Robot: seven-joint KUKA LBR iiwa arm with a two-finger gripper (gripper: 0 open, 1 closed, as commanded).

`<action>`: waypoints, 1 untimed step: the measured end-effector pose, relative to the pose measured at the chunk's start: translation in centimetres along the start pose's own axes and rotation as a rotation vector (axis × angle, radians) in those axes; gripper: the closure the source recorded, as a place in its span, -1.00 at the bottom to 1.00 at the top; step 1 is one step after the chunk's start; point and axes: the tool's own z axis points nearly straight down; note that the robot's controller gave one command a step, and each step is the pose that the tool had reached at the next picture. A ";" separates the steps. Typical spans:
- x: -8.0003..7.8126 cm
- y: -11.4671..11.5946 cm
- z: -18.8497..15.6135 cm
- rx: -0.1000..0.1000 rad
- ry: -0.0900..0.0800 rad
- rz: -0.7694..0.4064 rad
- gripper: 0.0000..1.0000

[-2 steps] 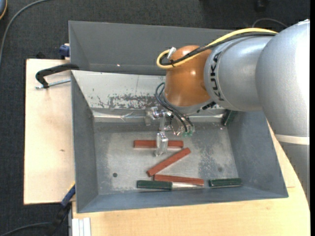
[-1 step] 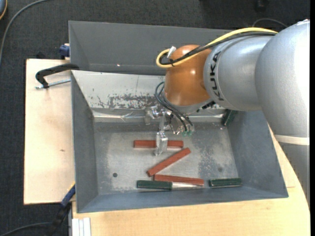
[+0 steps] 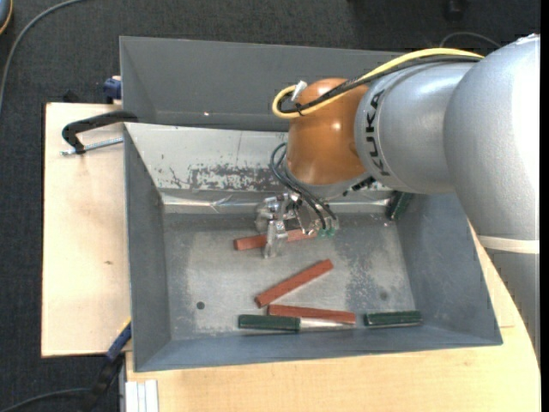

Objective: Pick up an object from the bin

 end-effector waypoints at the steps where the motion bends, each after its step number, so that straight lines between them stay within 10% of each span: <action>1: -0.3 0.1 -5.2 0.001 -0.009 0.001 1.00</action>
Offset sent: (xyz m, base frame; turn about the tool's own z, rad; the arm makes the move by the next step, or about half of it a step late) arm -0.0001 -0.0001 0.0474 0.0000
